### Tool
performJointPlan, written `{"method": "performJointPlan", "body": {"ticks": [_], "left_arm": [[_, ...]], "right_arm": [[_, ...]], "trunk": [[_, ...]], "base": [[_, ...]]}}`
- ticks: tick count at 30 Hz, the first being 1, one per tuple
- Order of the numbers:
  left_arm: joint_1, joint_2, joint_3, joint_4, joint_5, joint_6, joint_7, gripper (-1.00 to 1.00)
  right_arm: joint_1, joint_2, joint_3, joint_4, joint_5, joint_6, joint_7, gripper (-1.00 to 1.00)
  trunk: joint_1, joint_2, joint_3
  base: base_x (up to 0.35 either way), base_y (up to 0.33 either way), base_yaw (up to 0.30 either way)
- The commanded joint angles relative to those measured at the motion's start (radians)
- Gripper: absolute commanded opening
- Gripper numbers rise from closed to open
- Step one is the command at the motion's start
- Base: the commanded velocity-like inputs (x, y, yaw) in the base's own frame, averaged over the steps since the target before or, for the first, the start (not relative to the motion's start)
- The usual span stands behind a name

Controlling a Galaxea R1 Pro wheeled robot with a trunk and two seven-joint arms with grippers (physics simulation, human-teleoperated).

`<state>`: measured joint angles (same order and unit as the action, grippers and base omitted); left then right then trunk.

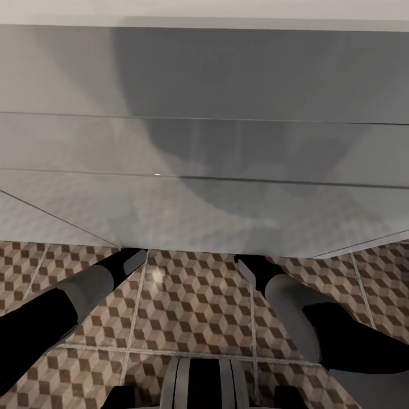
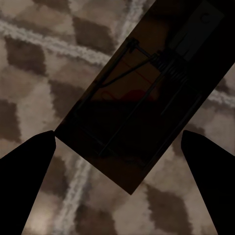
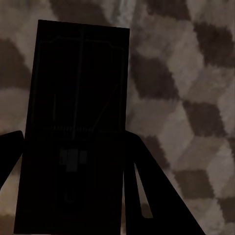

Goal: Take the four mousetraps from the cabinet in the bathroom and place them on the bathroom floor. Make sure all four end up on the same floor surface, and ensure that at least two of them are either under or directly next to the same bathroom sink.

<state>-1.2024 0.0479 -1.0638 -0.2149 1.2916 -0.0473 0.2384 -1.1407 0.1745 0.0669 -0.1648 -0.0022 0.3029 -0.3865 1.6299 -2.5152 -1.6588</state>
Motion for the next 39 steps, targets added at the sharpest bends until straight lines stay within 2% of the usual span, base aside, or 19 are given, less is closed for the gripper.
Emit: {"method": "performJointPlan", "body": {"ticks": [1, 39], "left_arm": [[0.0, 0.001, -0.008, -0.003, 0.009, -0.003, 0.007, -1.0], [0.0, 0.003, -0.009, -0.001, 0.009, -0.003, 0.007, -1.0]], "right_arm": [[-0.09, 0.0, 0.004, -0.002, -0.005, 0.008, -0.005, -1.0], [-0.087, 0.0, 0.011, -0.012, 0.005, -0.02, -0.006, -1.0]], "trunk": [[0.0, 0.0, 0.0], [0.0, 0.0, -0.007]], "base": [[0.0, 0.0, 0.0], [0.0, 0.0, 0.0]]}}
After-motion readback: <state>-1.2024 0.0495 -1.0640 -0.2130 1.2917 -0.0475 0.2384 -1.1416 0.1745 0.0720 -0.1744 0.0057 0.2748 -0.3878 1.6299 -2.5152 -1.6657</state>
